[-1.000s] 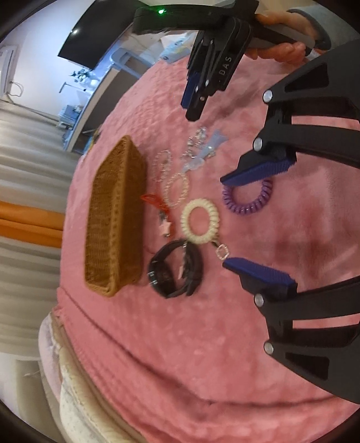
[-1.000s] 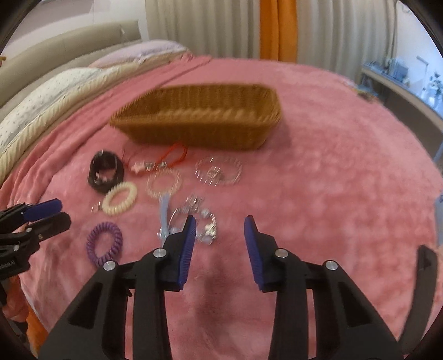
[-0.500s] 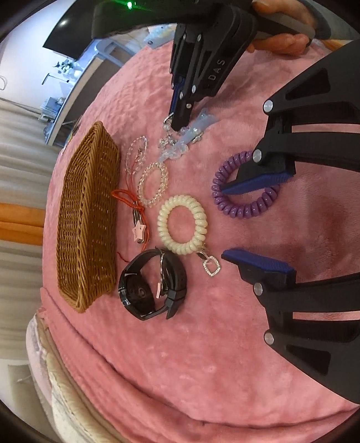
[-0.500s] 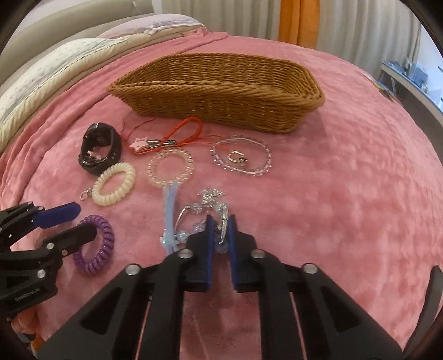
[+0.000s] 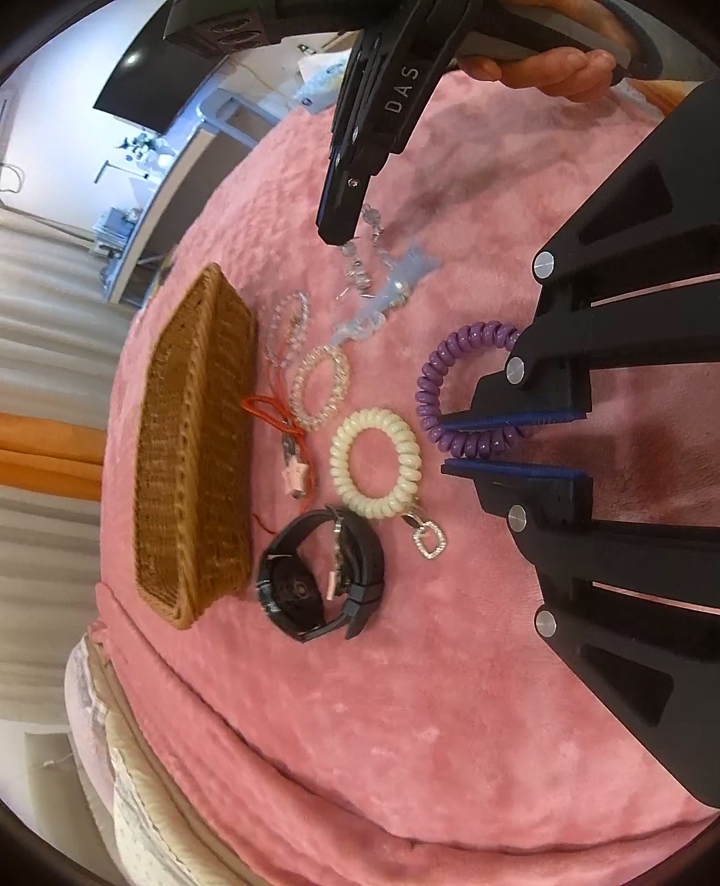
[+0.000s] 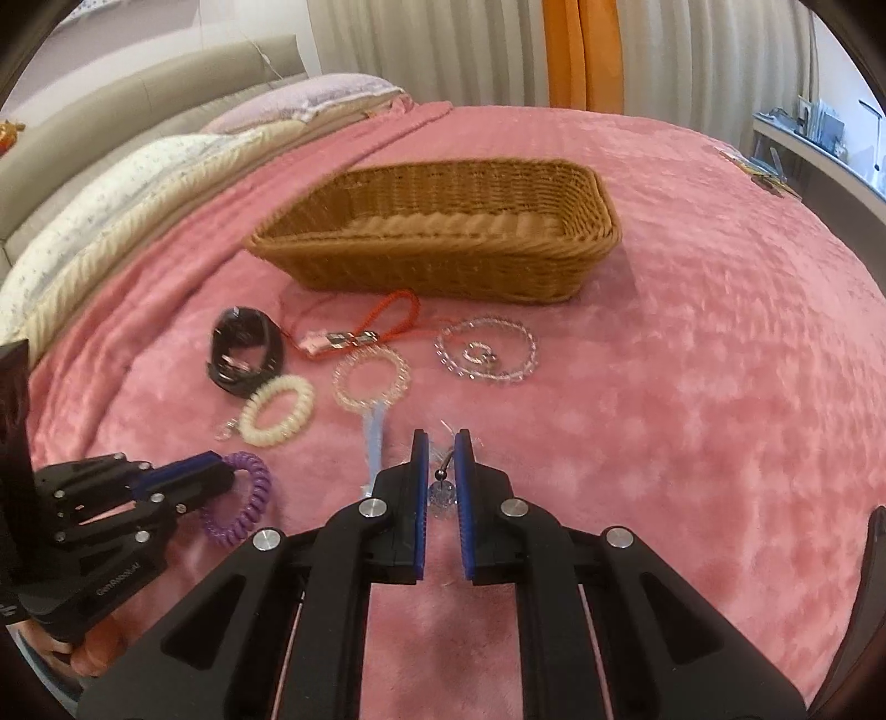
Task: Organize jewelry
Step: 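Grasp the purple coil bracelet with the left tool while the right tool grasps the silver charm bracelet, then carry both bracelets over the wicker basket and open both tools to drop them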
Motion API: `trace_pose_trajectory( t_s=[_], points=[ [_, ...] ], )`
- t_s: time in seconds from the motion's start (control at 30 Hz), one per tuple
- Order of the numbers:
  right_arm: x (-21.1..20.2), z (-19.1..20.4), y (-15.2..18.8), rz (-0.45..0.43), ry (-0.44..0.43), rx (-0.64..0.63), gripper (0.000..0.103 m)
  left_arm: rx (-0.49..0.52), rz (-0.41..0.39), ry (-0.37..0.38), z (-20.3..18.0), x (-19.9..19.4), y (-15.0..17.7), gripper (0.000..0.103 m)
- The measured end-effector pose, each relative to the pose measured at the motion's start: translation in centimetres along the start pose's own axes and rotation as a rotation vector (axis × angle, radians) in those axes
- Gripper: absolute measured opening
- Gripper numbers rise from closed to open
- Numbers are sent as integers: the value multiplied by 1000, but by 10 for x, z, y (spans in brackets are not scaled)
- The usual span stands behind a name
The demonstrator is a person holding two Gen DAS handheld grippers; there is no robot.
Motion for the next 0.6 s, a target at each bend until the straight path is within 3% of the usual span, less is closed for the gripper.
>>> trace_pose_trajectory(
  t_s=[0.37,0.6],
  points=[
    [-33,6,-16,-62,-21,5,8,-10,-97,35,-2,-34,-20,9],
    [-46,4,-40,-105,-10,-1,8,10,-164,24,1,-51,-51,9]
  ],
)
Point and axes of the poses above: each gripper's, at about its wrist camera, not at the fingertips, and x roughly the way its jaws point, z to its left, y to its underside, the point moved 3 cm from there along x, roughly the way its jaws point, and after that the axes turned 3 degrees about z, right-handed, at the moved point
